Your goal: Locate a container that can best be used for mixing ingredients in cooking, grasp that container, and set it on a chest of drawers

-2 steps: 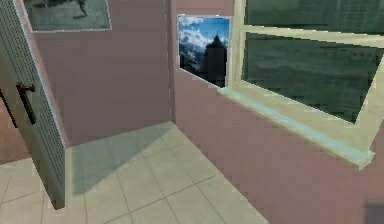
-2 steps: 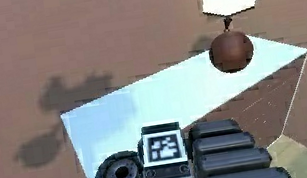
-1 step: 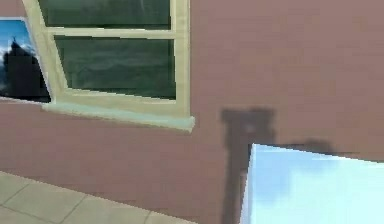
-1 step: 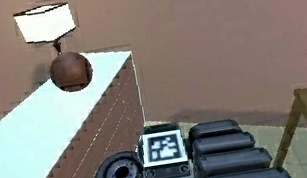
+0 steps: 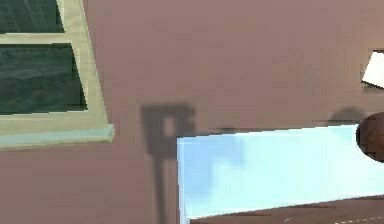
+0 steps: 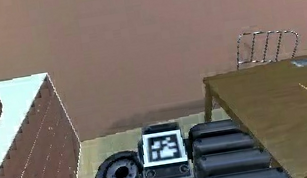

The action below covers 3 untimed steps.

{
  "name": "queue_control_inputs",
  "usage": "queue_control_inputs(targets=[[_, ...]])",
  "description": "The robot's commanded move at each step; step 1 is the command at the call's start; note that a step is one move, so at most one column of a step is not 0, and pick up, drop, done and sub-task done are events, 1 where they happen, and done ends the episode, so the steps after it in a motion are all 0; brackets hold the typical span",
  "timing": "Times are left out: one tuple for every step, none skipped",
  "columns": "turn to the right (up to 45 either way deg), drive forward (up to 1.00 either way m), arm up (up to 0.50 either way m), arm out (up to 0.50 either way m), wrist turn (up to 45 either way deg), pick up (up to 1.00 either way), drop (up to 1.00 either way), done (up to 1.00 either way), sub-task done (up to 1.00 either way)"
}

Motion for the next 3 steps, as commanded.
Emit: queue_control_inputs(targets=[[0.0, 0.3, 0.0, 0.0, 0.0, 0.0, 0.0, 0.0, 0.0], [-45.0, 0.0, 0.0, 0.0, 0.0, 0.0, 0.0, 0.0, 0.0], [0.0, 0.0, 0.0, 0.48, 0.0, 0.0, 0.0, 0.0, 0.0]])
